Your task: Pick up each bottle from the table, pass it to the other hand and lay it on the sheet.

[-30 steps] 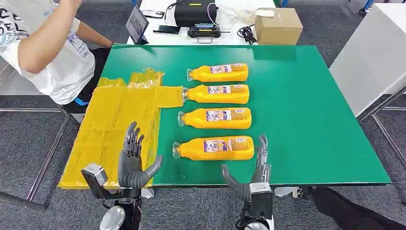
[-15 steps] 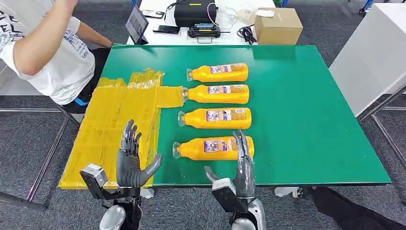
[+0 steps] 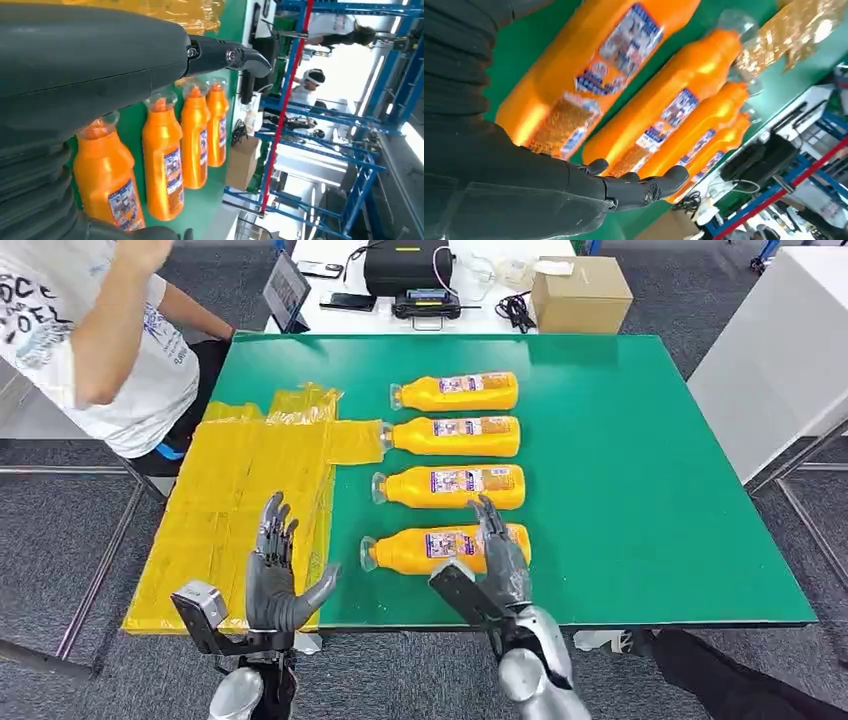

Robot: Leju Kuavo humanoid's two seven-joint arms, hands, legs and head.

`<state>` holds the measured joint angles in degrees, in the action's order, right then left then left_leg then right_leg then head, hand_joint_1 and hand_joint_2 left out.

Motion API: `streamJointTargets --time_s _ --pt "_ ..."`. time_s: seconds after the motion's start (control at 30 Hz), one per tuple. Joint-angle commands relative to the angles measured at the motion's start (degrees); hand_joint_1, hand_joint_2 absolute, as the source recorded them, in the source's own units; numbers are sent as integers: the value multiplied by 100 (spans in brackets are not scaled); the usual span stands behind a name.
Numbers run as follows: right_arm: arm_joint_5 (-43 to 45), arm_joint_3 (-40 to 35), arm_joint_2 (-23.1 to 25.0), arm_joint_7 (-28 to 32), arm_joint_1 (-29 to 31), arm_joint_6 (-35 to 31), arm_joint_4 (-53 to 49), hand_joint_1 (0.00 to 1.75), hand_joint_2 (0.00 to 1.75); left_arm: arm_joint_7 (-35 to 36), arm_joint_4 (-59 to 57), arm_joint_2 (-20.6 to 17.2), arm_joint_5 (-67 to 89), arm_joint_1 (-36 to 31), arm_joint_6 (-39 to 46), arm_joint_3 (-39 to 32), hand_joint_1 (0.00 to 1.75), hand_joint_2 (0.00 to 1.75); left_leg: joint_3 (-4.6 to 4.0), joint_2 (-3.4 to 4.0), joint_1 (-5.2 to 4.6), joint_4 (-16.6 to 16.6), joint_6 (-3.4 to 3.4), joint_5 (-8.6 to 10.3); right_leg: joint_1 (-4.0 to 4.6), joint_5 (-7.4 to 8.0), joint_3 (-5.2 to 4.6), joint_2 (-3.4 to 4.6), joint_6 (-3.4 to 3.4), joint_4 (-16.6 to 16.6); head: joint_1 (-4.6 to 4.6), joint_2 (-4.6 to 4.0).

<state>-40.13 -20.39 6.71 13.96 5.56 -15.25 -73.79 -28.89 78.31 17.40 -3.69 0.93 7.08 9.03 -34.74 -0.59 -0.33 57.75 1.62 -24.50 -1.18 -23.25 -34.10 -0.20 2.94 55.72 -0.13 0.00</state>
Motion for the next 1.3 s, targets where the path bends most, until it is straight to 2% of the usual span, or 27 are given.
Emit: streamJointTargets --time_s 0.03,0.2,0.37,0.47,0.57,0.67,0.83,0.9,0.93,0.97,1.13,1.3 --pt "-204 -136 -348 -557 796 440 862 0 175 16 -428 -24 70 -165 -52 -285 0 175 30 15 6 -7 -10 -9 7 -4 27 11 -13 -10 -2 0" --pt "-261 -304 -465 -791 1151 707 1167 0 175 49 -509 -9 158 -195 -92 -337 0 175 15 10 4 -5 -6 -3 4 0 15 8 -8 -7 0 0" --pt "-141 -367 -451 -883 1132 846 1138 0 175 81 -678 -9 214 -217 -81 -413 0 175 23 6 7 -6 -9 -7 8 -4 26 4 -12 -10 2 0" --pt "-3 -626 -585 -973 1333 1197 1563 0 175 68 -899 -21 197 -287 -94 -484 0 175 31 11 8 -7 -11 -10 9 -5 32 9 -14 -10 2 0" --pt "-99 -781 -665 -1025 1446 1171 1760 0 175 -33 -883 -47 372 -299 22 -471 0 175 41 20 11 -5 -13 -15 12 -6 40 17 -17 -11 0 0" --pt "-99 -781 -665 -1025 1446 1171 1760 0 175 -33 -883 -47 372 -299 22 -471 0 175 11 3 4 -5 -5 -2 4 0 13 2 -6 -7 0 0" --pt "-137 -846 -721 -1106 1472 1209 1726 0 175 -80 -846 -39 539 -304 173 -437 0 175 28 8 8 -4 -10 -9 9 -5 29 5 -13 -7 0 0" --pt "-176 -942 -777 -1178 1550 1280 1789 0 175 70 -880 -29 384 -307 -9 -452 0 175 12 -1 4 -3 -6 -3 5 -2 16 -1 -8 -6 0 0" --pt "-170 -1014 -815 -1239 1633 1375 1870 0 175 279 -951 -24 -106 -302 -477 -528 0 175 24 4 7 -3 -9 -8 8 -5 27 2 -13 -8 0 0" --pt "-163 -1049 -836 -1263 1695 1434 1941 0 175 290 -997 -40 -174 -309 -526 -550 0 175 21 6 6 -3 -8 -7 7 -3 23 5 -10 -7 0 0" --pt "280 -1130 -1021 -1010 1997 1864 2230 0 175 88 -1331 -109 -60 -482 -402 -567 0 175 17 -2 3 -5 -5 -1 3 -1 19 -2 -7 -8 0 0" --pt "458 -1467 -1137 -1060 2470 2229 2484 0 175 62 -1435 -143 -84 -546 -434 -588 0 175 24 7 3 -2 -7 -2 4 1 25 6 -9 -5 0 0"
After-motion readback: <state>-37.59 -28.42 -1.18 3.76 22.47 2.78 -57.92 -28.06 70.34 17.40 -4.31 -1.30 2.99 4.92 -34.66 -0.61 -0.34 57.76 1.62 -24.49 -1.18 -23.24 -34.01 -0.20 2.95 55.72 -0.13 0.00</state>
